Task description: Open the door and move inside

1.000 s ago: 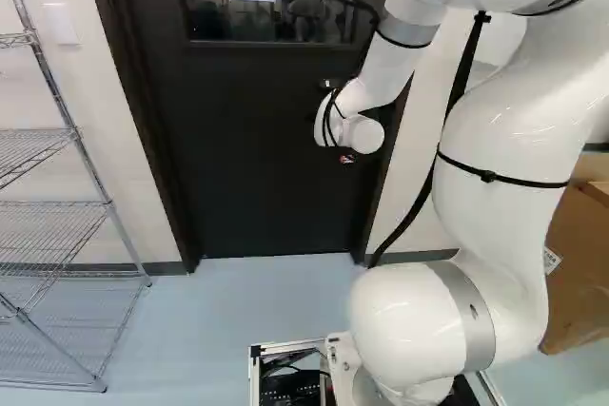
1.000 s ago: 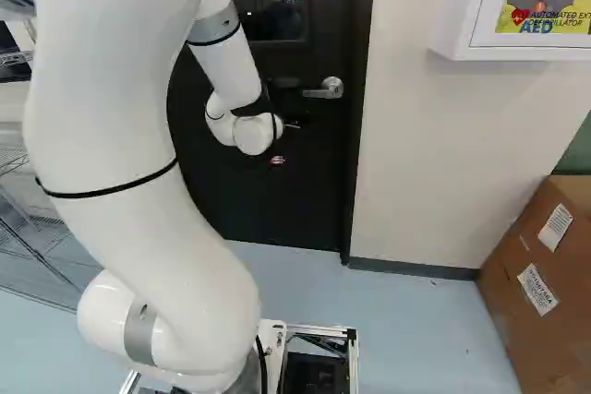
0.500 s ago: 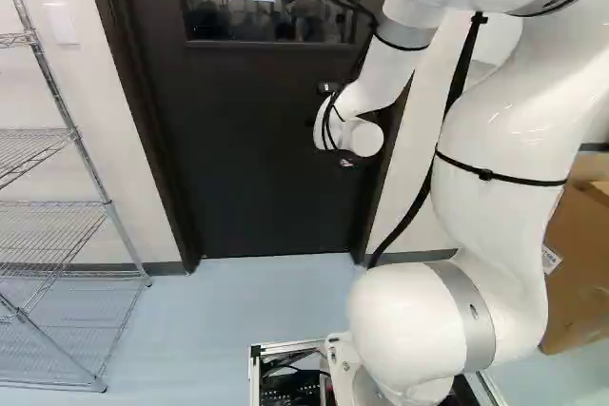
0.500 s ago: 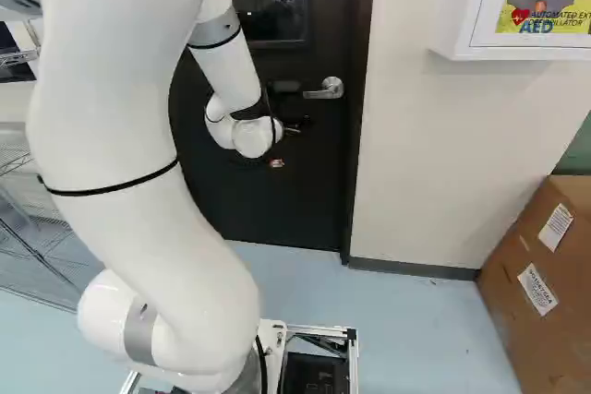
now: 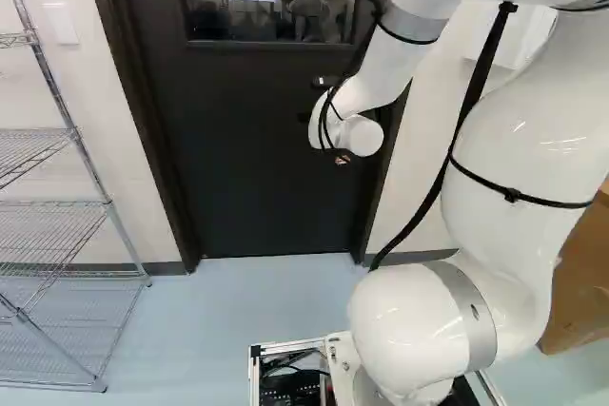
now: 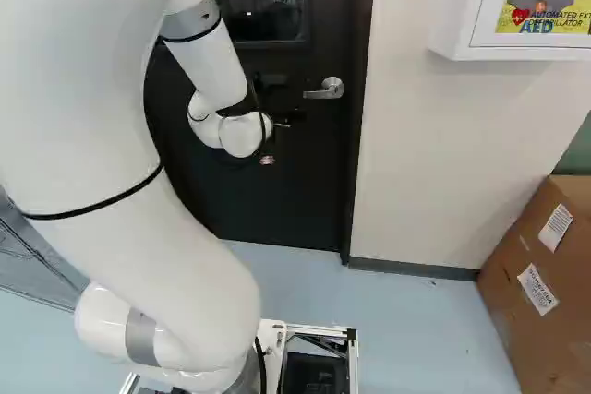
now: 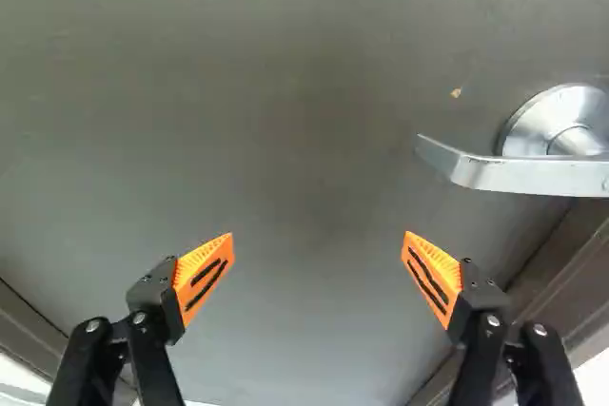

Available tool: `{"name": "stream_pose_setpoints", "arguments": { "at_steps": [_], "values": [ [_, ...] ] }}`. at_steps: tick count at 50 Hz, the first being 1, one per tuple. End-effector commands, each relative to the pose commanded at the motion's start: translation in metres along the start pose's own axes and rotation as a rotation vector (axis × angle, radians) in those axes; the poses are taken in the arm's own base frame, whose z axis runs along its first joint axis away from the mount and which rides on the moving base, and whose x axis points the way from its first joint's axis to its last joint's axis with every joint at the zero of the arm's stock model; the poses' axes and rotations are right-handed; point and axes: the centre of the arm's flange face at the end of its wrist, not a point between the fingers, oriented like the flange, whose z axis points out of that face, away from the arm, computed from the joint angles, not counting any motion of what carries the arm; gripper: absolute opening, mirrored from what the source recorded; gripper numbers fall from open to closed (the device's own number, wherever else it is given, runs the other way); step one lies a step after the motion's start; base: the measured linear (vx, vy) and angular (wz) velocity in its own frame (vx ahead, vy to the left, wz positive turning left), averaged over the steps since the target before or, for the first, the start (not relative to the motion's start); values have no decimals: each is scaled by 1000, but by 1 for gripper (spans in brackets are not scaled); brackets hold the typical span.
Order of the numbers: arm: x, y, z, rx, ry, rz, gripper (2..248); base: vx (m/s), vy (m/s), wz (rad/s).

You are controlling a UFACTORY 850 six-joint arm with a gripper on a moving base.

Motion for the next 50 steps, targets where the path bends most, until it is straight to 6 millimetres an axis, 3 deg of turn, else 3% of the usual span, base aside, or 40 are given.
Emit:
{"name": "stream_pose_setpoints", "arguments": {
  "at_steps": [50],
  "values": [
    [50,0,-13,1,116,0,247,0,0,0]
  ]
}}
